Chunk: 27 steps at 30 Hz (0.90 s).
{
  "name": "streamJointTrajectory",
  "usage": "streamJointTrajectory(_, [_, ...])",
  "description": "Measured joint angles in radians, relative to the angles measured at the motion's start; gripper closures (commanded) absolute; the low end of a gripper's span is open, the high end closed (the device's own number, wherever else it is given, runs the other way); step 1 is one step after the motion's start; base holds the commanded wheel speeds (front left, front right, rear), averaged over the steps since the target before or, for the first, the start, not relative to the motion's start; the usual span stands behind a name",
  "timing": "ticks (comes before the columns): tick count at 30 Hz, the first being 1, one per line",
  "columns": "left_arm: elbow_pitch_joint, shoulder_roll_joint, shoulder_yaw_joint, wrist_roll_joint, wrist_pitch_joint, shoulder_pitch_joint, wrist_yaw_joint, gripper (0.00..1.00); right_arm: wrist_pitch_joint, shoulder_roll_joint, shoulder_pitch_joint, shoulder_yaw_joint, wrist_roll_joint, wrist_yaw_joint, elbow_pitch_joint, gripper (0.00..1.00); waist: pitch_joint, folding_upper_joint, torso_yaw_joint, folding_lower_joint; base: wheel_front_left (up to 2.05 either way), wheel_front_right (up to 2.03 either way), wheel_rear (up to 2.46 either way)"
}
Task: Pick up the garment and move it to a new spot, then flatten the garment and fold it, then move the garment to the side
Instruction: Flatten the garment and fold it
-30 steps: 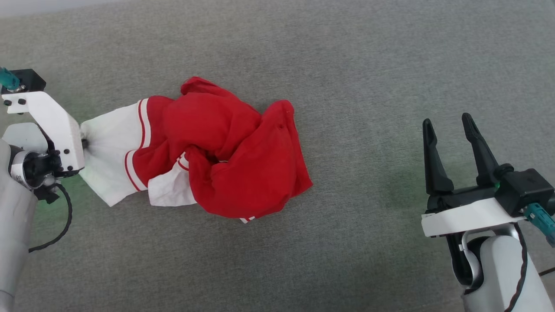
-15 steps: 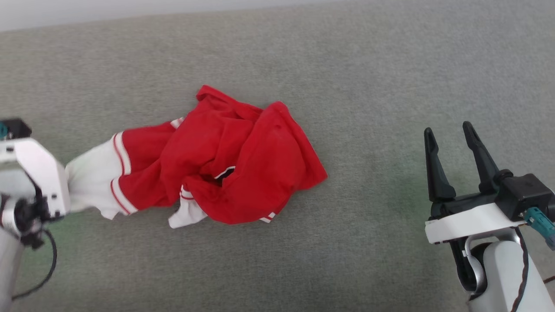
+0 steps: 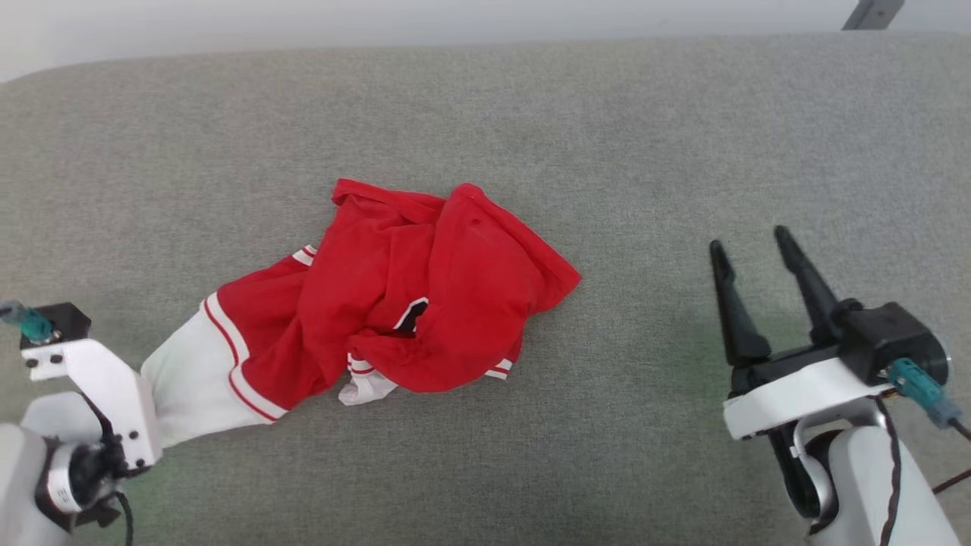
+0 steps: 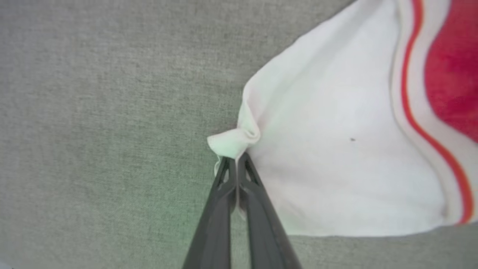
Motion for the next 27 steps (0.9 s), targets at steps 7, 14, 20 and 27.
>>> streamJointTrajectory(7, [-0.076,-0.023,0.019,-0.001,-0.149,0.043,-0.044,0.00,0.046,-0.023,0.013,0.087,0.047,0.000,0.014,0.00,-0.035,-0.0001,0.017,0.0000,0.00,0.00,0.00])
streamJointTrajectory(14, [-0.155,-0.055,0.040,0.031,-0.390,0.102,-0.084,0.00,0.161,-0.063,0.021,0.224,0.136,0.000,0.015,0.00,-0.079,0.0000,0.052,0.0000,0.00,0.00,0.00])
streamJointTrajectory(20, [-0.194,-0.092,0.029,0.071,-0.552,0.159,-0.106,0.00,0.255,-0.110,0.016,0.305,0.192,0.000,0.007,0.00,-0.111,0.0000,0.103,0.0000,0.00,0.00,0.00])
streamJointTrajectory(27, [-0.230,-0.145,-0.010,0.130,-0.738,0.216,-0.135,0.00,0.348,-0.137,-0.021,0.343,0.216,0.000,0.040,0.00,-0.140,-0.0001,0.180,0.0000,0.00,0.00,0.00])
